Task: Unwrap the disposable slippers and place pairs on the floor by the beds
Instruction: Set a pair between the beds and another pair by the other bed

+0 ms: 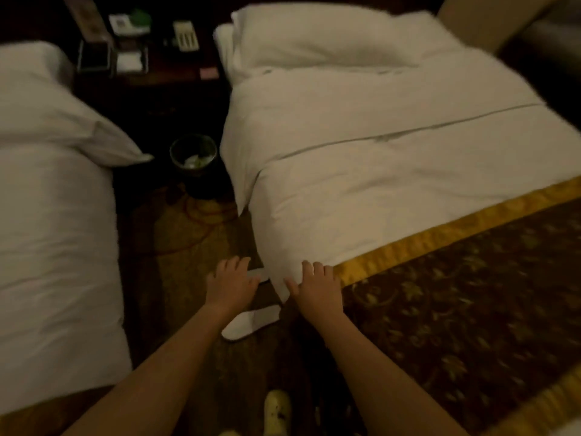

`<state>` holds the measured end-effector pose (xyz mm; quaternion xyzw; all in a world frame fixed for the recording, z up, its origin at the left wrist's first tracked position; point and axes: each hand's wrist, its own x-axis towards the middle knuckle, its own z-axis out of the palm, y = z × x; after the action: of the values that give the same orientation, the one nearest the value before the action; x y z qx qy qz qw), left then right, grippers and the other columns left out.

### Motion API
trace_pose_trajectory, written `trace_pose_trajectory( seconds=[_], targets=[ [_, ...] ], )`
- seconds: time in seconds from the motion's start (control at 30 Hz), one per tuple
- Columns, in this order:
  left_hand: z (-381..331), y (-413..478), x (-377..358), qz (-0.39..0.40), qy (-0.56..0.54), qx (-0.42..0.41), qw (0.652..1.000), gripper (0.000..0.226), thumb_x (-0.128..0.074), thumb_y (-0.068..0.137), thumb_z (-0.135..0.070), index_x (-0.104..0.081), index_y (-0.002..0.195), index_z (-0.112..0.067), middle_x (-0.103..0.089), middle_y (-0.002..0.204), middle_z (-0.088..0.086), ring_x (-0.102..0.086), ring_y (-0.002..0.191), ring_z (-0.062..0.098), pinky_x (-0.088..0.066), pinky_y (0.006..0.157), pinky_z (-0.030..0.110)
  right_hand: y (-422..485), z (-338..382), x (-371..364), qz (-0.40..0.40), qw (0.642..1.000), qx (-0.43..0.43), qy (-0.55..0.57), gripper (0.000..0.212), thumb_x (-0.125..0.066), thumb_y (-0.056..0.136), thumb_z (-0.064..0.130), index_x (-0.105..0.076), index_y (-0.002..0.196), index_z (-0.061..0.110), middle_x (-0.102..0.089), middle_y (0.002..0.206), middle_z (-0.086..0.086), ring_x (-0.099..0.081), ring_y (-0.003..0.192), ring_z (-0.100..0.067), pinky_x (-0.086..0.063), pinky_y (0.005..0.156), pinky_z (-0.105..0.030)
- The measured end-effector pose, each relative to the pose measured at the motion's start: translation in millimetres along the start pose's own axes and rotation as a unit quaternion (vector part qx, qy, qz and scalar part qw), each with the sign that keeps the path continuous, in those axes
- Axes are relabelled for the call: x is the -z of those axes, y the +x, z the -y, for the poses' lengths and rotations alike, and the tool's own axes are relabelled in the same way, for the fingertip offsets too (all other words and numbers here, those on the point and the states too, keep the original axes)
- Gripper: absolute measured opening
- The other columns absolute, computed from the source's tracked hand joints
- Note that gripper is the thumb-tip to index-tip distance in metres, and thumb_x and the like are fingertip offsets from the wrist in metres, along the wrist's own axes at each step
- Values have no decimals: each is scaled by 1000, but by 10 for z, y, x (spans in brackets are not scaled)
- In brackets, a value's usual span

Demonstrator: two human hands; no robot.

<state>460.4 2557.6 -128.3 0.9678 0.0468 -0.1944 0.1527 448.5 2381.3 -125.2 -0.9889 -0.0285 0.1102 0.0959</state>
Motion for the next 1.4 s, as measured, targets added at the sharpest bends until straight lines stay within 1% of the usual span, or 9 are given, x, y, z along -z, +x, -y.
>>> trace_pose_trajectory(
  seconds=[0.13,0.27,0.43,0.53,0.7,0.87,1.0,1.2,1.4],
  targets=[
    [-551,-421,250,35,20,-47,998,57,-29,94,-50,-26,143,-22,-27,153,7,-21,140,29,-23,110,49,-461,-258,588,-9,996,-88,21,68,-28,91,61,-32,141,15,-43,140,-14,-38,127,-34,-32,103,-49],
    [-1069,-861,400,54,43,-127,989,59,-27,93,-54,-24,144,-23,-30,151,8,-25,138,31,-25,109,49,-1110,-520,939,3,984,-159,75,72,-22,91,63,-24,145,16,-29,152,-13,-26,136,-35,-22,111,-55],
    [-1812,-1628,301,101,90,-236,962,58,-26,94,-53,-28,142,-20,-33,149,11,-25,137,33,-26,111,52,-2157,-1015,1136,13,957,-258,131,73,-21,90,65,-16,148,20,-18,156,-10,-19,140,-36,-17,113,-56],
    [-2322,-2121,104,137,135,-289,938,62,-25,94,-53,-22,146,-19,-24,154,9,-17,142,31,-20,113,54,-2833,-1428,1250,-17,931,-334,144,76,-22,89,67,-18,147,18,-25,154,-11,-25,138,-37,-23,110,-54],
    [-3305,-2910,-334,123,167,-382,901,60,-26,94,-52,-25,144,-18,-29,152,8,-20,140,30,-20,111,53,-3964,-2301,1390,-69,886,-434,146,74,-23,89,66,-27,142,15,-40,143,-15,-39,128,-37,-32,102,-53],
    [-4354,-3672,-972,122,204,-445,863,57,-30,94,-51,-32,140,-19,-34,149,9,-25,138,32,-25,109,52,-4999,-3267,1405,-80,856,-488,153,74,-23,89,66,-24,144,16,-36,147,-14,-35,131,-37,-30,106,-52],
    [-5141,-4294,-1587,116,234,-485,835,59,-29,94,-51,-28,143,-18,-34,149,11,-28,137,32,-28,111,49,-5795,-4081,1374,-77,831,-517,193,75,-27,89,65,-22,145,17,-30,151,-13,-28,137,-36,-26,112,-53],
    [-6104,-5076,-2219,149,216,-495,828,58,-32,93,-51,-30,142,-19,-35,148,10,-28,136,32,-29,106,50,-6850,-5089,1466,-71,803,-554,209,75,-28,90,63,-24,145,12,-32,150,-17,-29,136,-37,-25,111,-51],
    [-7174,-5369,-2627,158,219,-517,812,59,-34,92,-53,-32,141,-18,-34,147,12,-26,136,34,-28,107,51,-7368,-6066,1514,-77,783,-573,230,73,-28,90,63,-30,140,10,-36,146,-17,-32,134,-37,-29,110,-51]
  ],
)
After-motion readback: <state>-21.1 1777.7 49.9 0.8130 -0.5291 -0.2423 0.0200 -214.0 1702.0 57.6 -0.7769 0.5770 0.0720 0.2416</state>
